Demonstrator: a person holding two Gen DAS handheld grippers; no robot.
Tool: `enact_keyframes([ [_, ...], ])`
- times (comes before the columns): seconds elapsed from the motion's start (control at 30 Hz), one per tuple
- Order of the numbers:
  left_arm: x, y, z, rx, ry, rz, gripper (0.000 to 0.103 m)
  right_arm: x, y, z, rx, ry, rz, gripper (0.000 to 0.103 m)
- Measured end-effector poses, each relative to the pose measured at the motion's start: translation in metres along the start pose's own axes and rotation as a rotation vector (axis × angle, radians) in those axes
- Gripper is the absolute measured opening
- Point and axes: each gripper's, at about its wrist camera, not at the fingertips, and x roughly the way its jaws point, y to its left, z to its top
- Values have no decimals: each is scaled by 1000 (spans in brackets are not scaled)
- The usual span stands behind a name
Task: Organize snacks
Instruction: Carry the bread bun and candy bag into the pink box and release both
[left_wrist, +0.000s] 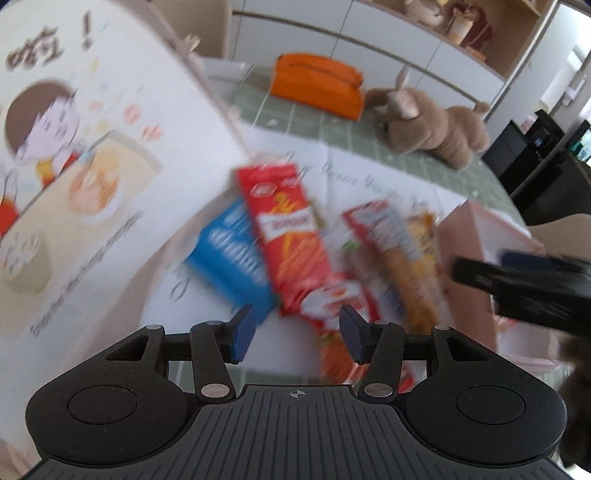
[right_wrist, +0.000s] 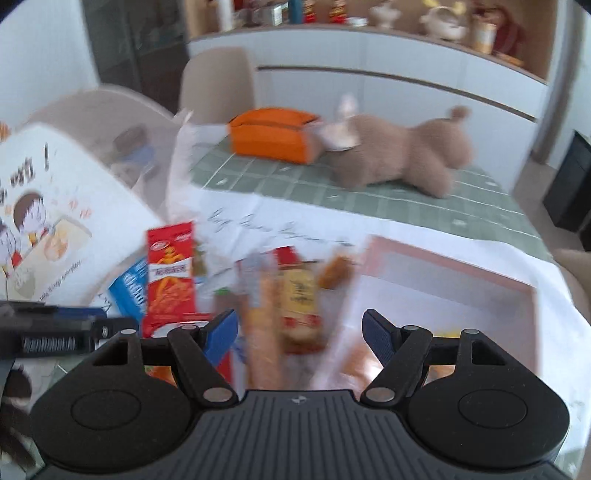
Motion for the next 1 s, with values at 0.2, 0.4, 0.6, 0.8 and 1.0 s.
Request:
enact_keyframes([
  [0.2,4,25,-11,-21,47,-3,55,59,44,-15,-15,103,-66,37],
  [0.4,15,14,-13,7,76,-47,54,35,43,-60,25,158,45,30],
  [0.6,32,-24,-20,133,98,-24,54,4,21,-100,65,190,117,31],
  [0.8,38,-35,-22,232,78,86,52,-22,7,-104,47,104,85,36],
  [1.0,28,-12,-11,194,43,143,51,-25,9,-81,25,63,104,37],
])
